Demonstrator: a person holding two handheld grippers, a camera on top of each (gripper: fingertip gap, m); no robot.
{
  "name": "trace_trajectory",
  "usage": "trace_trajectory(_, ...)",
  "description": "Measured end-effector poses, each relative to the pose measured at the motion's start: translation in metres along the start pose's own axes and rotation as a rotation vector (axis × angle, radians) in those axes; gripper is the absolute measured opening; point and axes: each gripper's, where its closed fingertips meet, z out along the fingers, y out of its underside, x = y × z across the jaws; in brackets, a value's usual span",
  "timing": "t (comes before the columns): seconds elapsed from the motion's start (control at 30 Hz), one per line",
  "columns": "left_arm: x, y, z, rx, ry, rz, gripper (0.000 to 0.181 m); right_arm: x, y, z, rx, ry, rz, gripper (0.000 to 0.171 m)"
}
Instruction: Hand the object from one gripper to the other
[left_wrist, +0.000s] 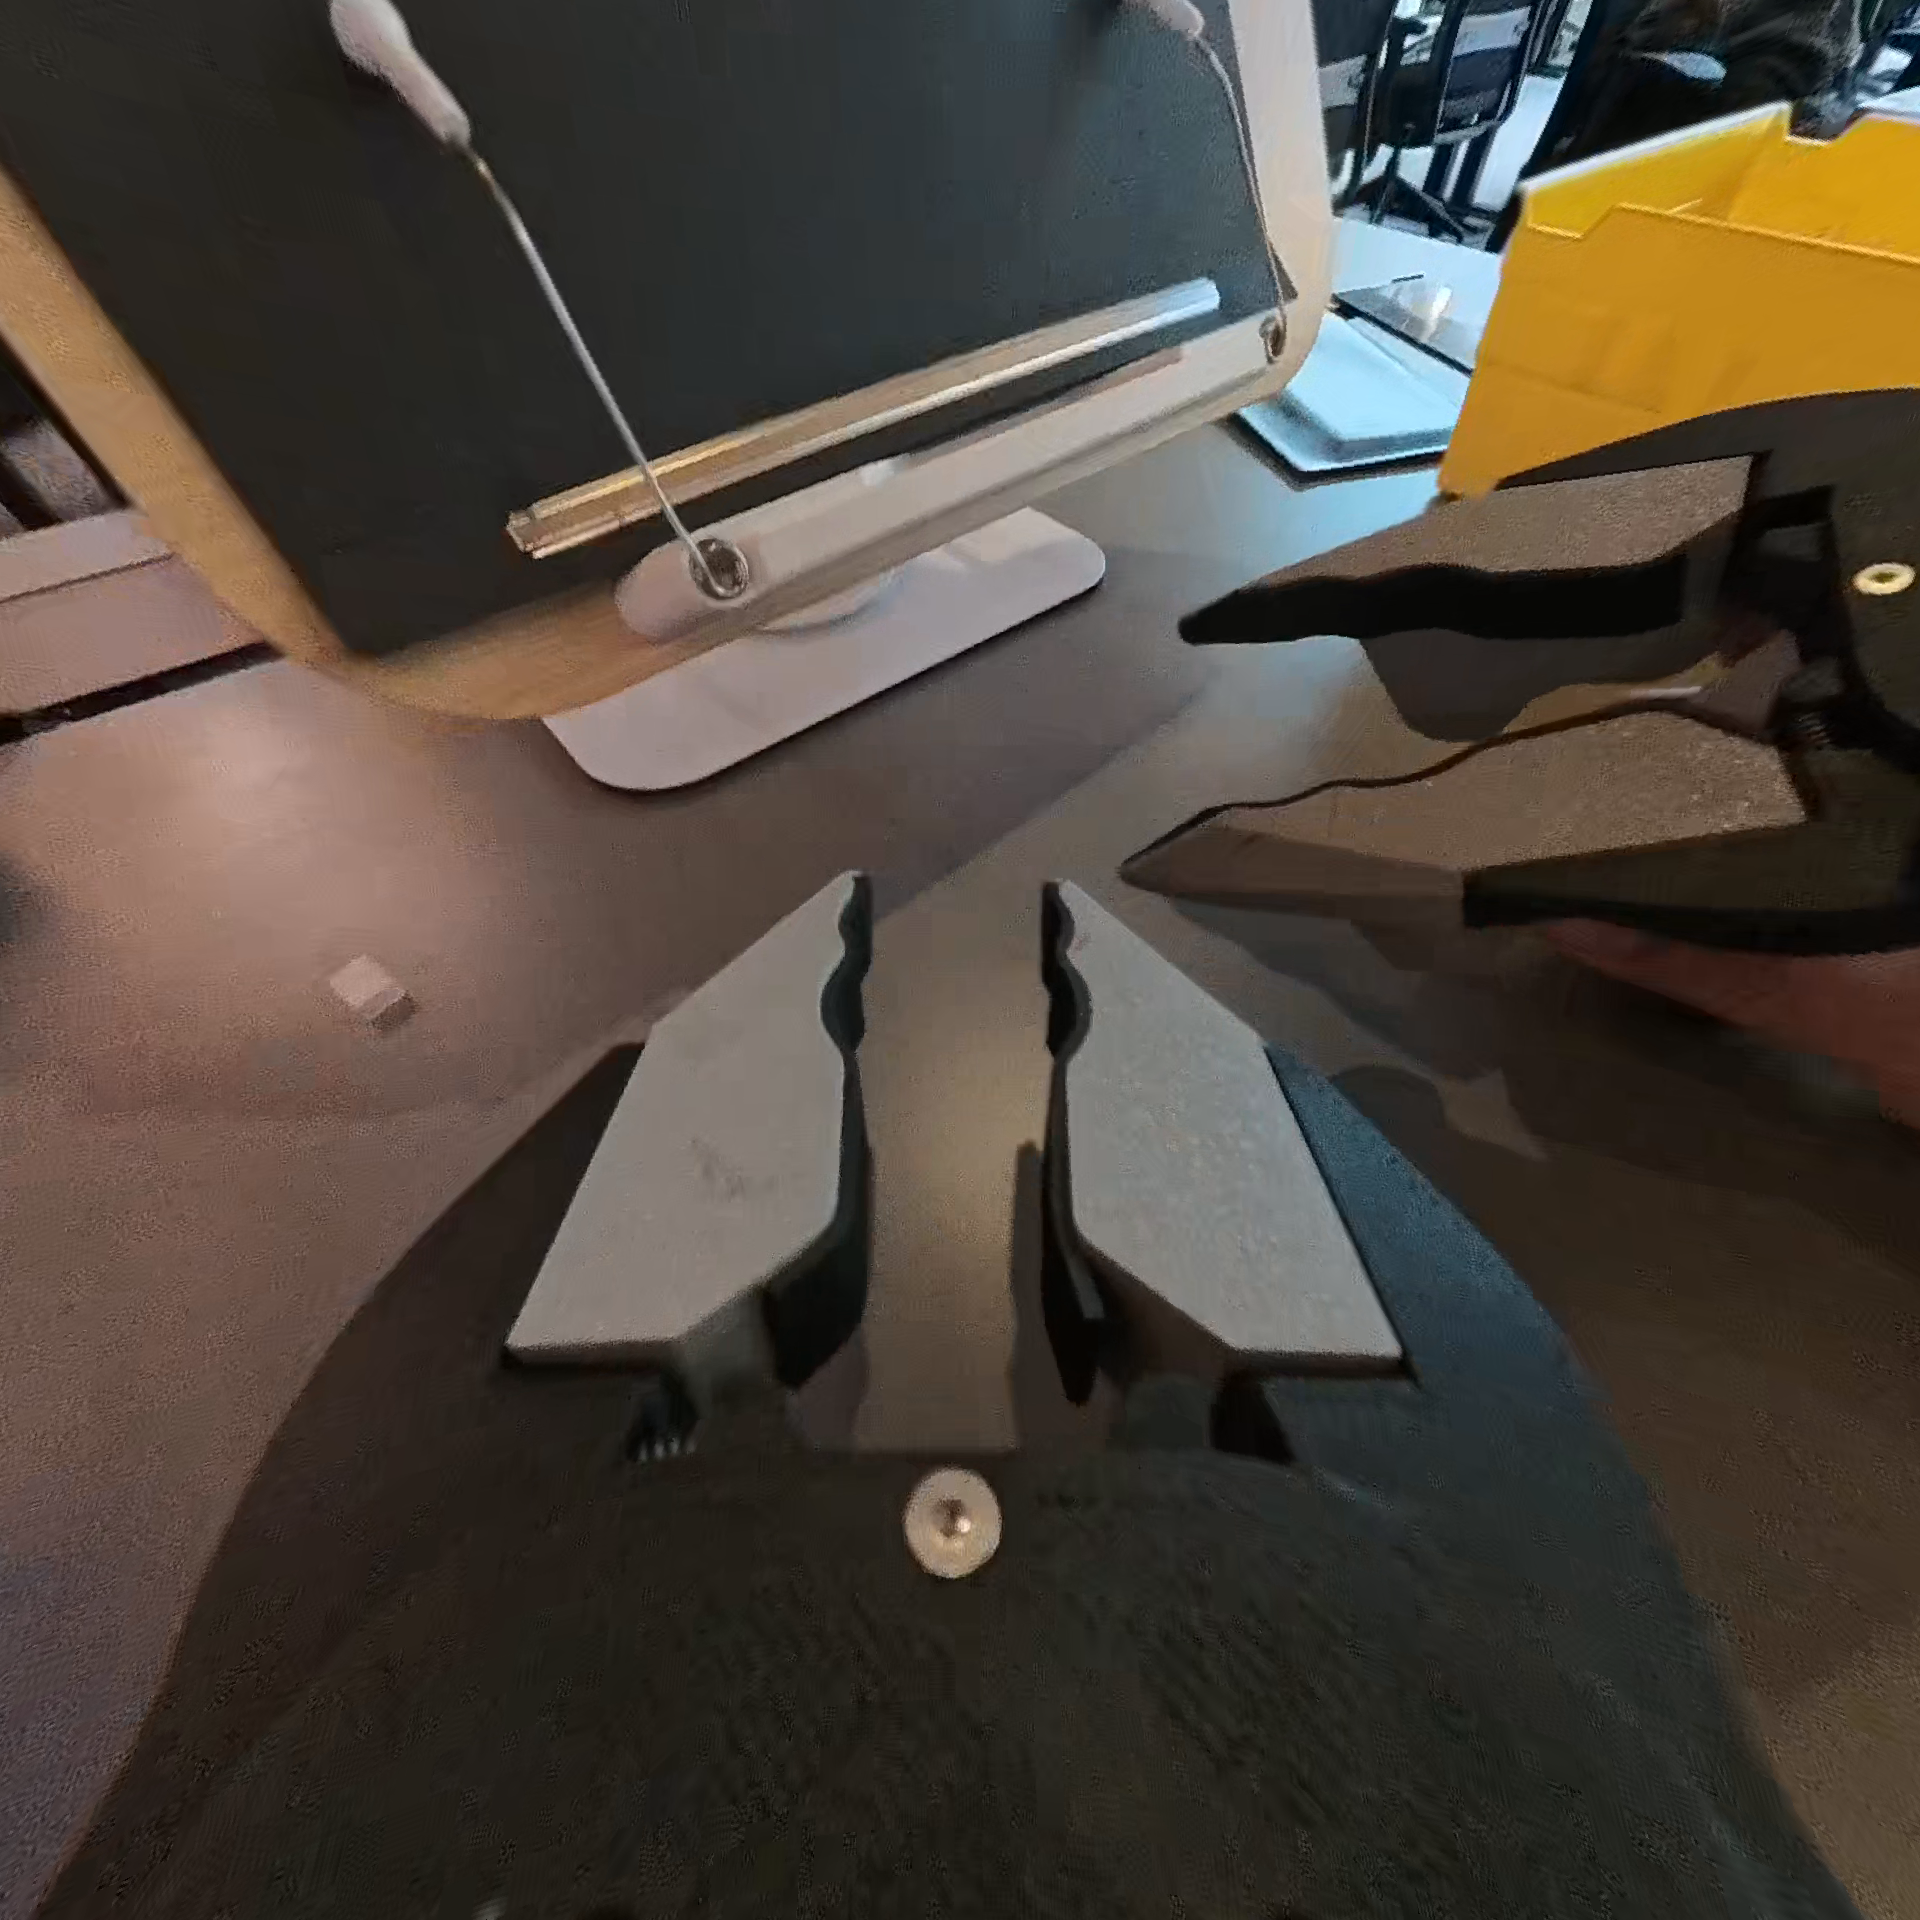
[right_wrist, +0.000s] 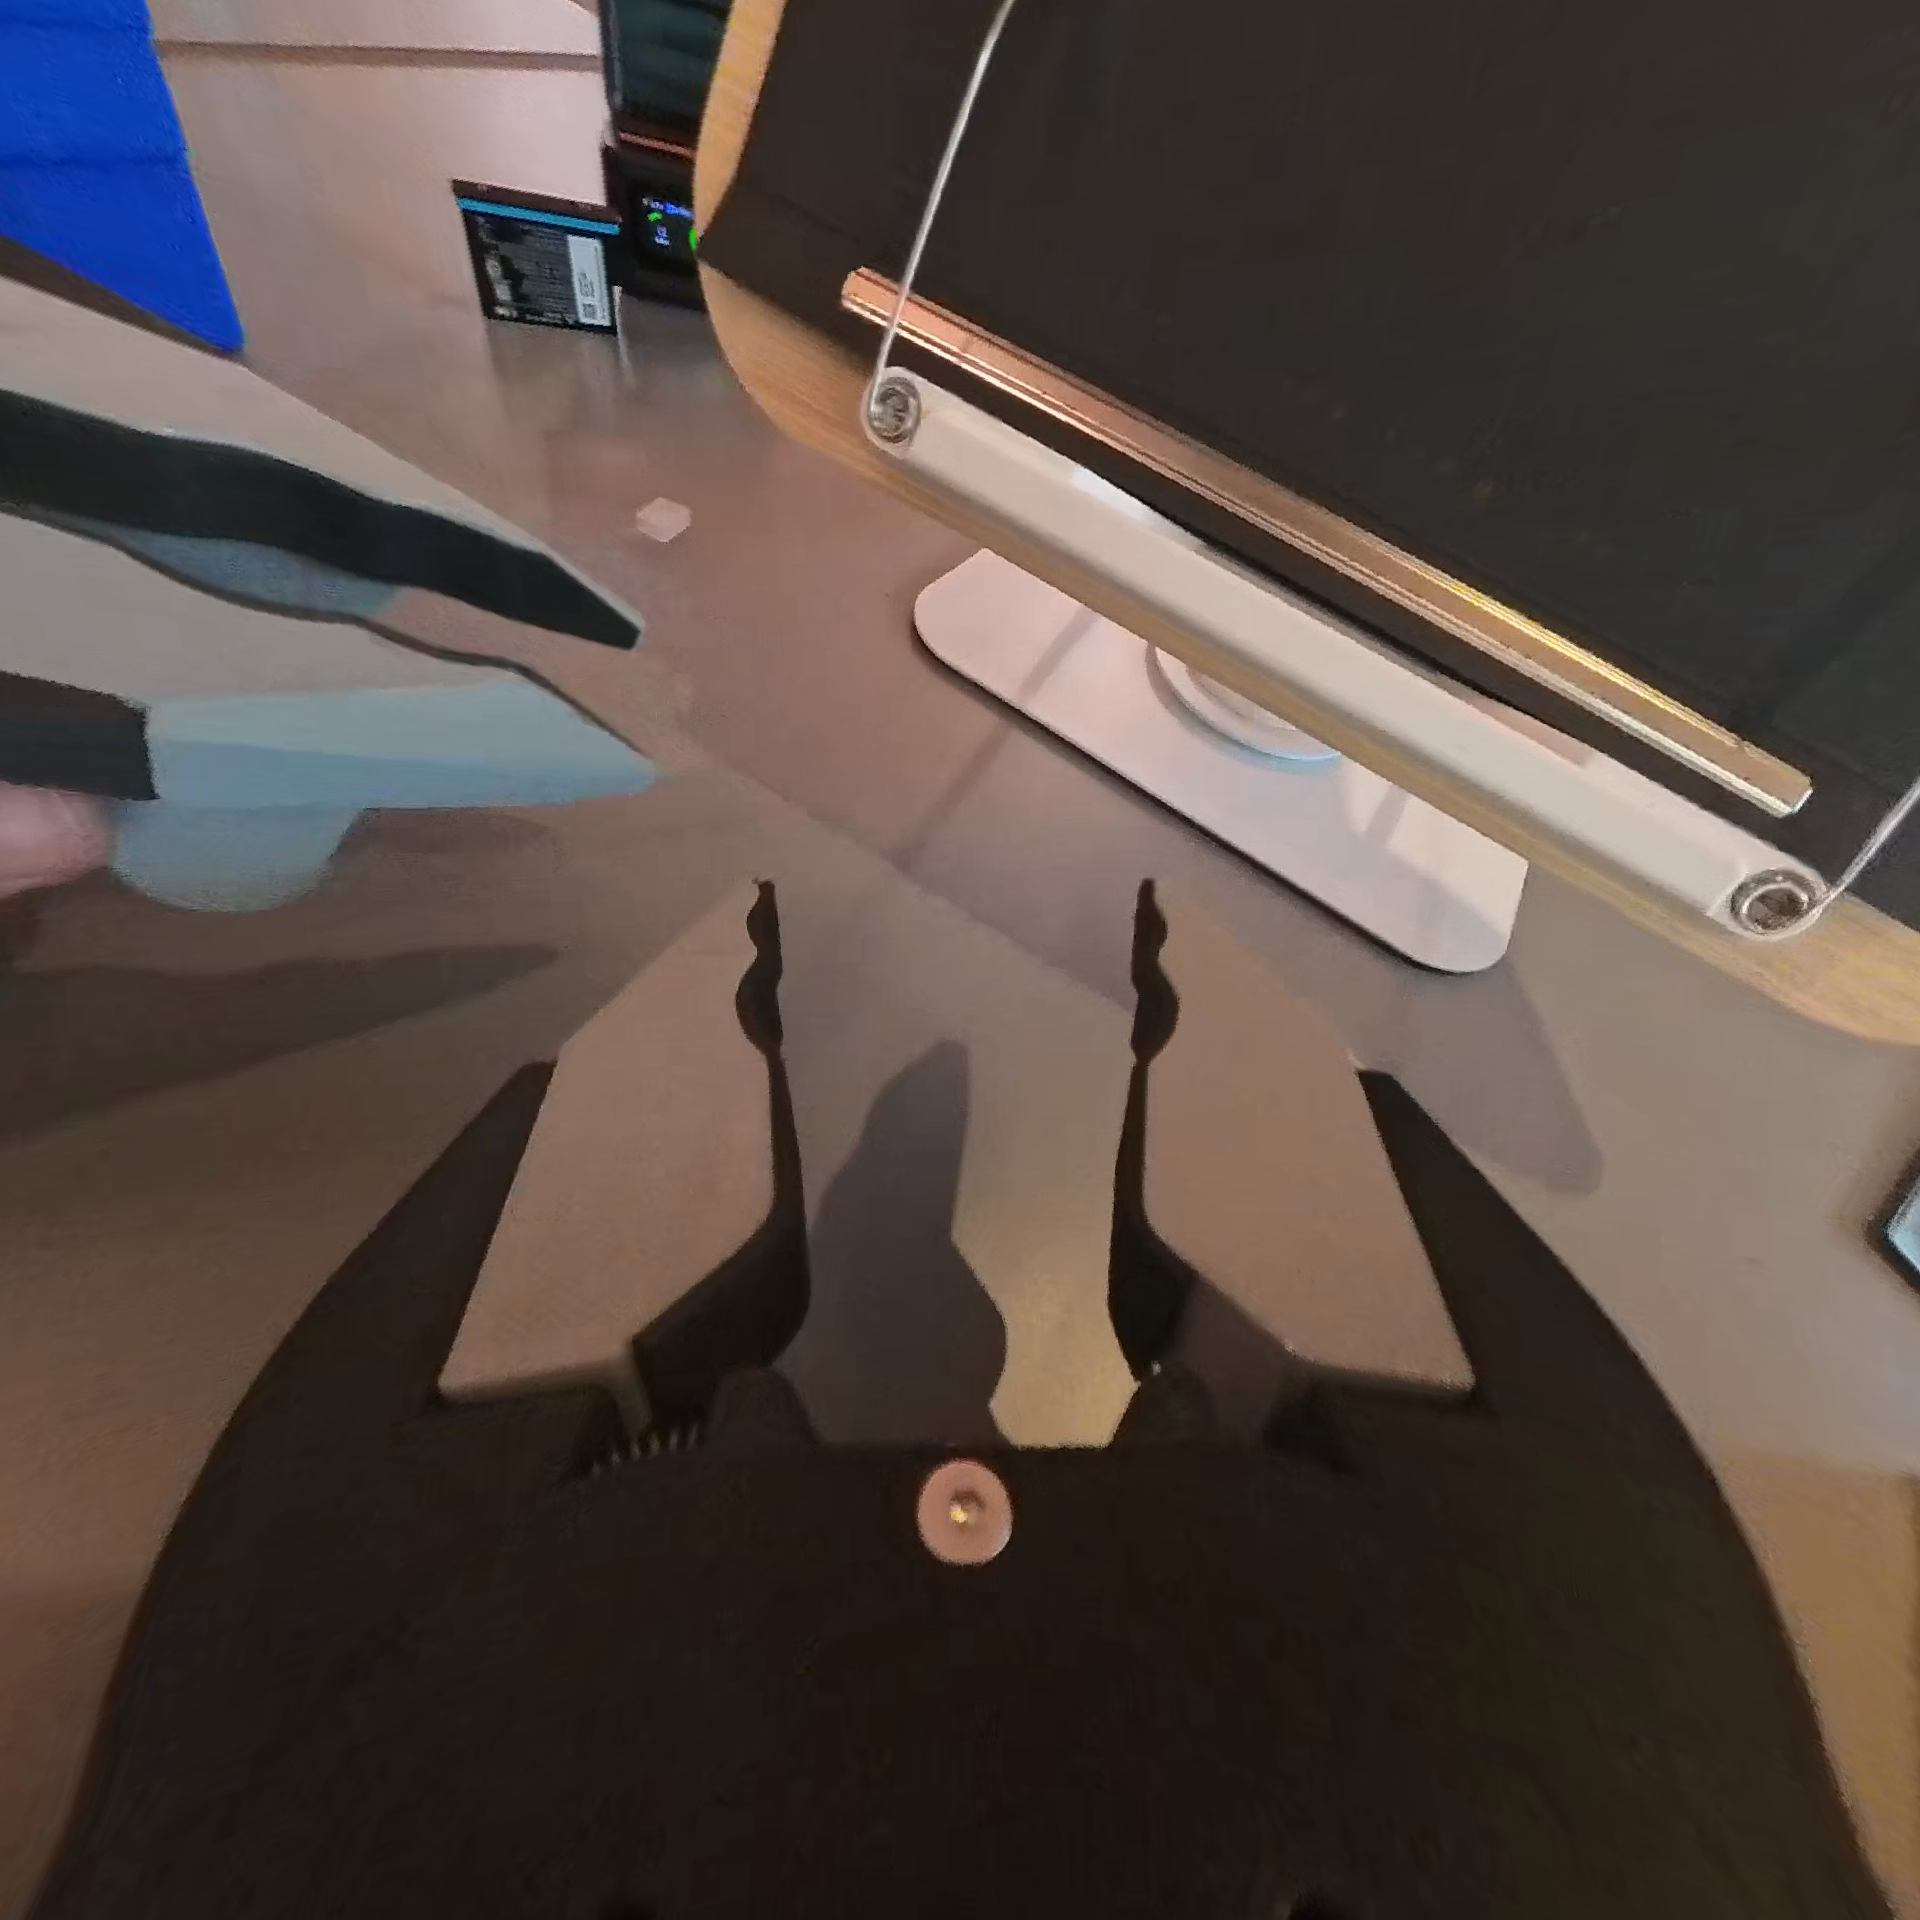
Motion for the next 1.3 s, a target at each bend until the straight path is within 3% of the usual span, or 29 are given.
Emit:
trace_trajectory(0.2,0.028,0.013,-0.060,-0.064,0.059,-0.036,0.031,-0.021,0.000,-0.020,0.026,-0.026,-0.001,0.062)
trace_trajectory(0.3,0.028,-0.045,-0.122,-0.021,0.105,0.034,0.031,-0.022,0.000,-0.021,0.031,-0.048,0.019,0.060)
trace_trajectory(0.37,-0.013,-0.095,-0.168,0.059,-0.038,0.124,0.020,-0.022,0.000,-0.020,0.027,-0.082,0.057,0.060)
trace_trajectory(0.43,-0.064,-0.113,-0.197,-0.006,-0.137,0.128,0.016,-0.023,-0.001,-0.018,0.027,-0.122,0.097,0.058)
trace_trajectory(0.57,-0.127,-0.072,-0.204,-0.288,-0.075,-0.041,0.036,-0.024,-0.001,-0.017,0.025,-0.177,0.148,0.057)
trace_trajectory(0.73,-0.160,0.001,-0.187,-0.514,-0.038,-0.161,0.035,-0.027,-0.001,-0.018,0.029,-0.182,0.131,0.056)
trace_trajectory(0.87,-0.154,0.027,-0.174,-0.551,0.069,-0.270,0.037,-0.030,-0.001,-0.019,0.028,-0.188,0.125,0.056)
trace_trajectory(0.93,-0.160,0.026,-0.173,-0.534,0.050,-0.254,0.018,-0.029,-0.001,-0.019,0.030,-0.188,0.129,0.055)
trace_trajectory(0.97,-0.159,0.017,-0.175,-0.501,0.072,-0.265,0.004,-0.029,-0.001,-0.019,0.031,-0.188,0.131,0.055)
trace_trajectory(1.1,-0.196,-0.038,-0.202,-0.362,-0.106,-0.164,0.004,-0.030,-0.002,-0.020,0.033,-0.191,0.131,0.053)
trace_trajectory(1.2,-0.209,-0.114,-0.234,-0.121,-0.240,-0.036,0.004,-0.030,-0.001,-0.019,0.029,-0.190,0.128,0.053)
trace_trajectory(1.3,-0.180,-0.186,-0.262,0.111,-0.248,0.057,0.003,-0.032,-0.003,-0.018,0.033,-0.197,0.132,0.053)
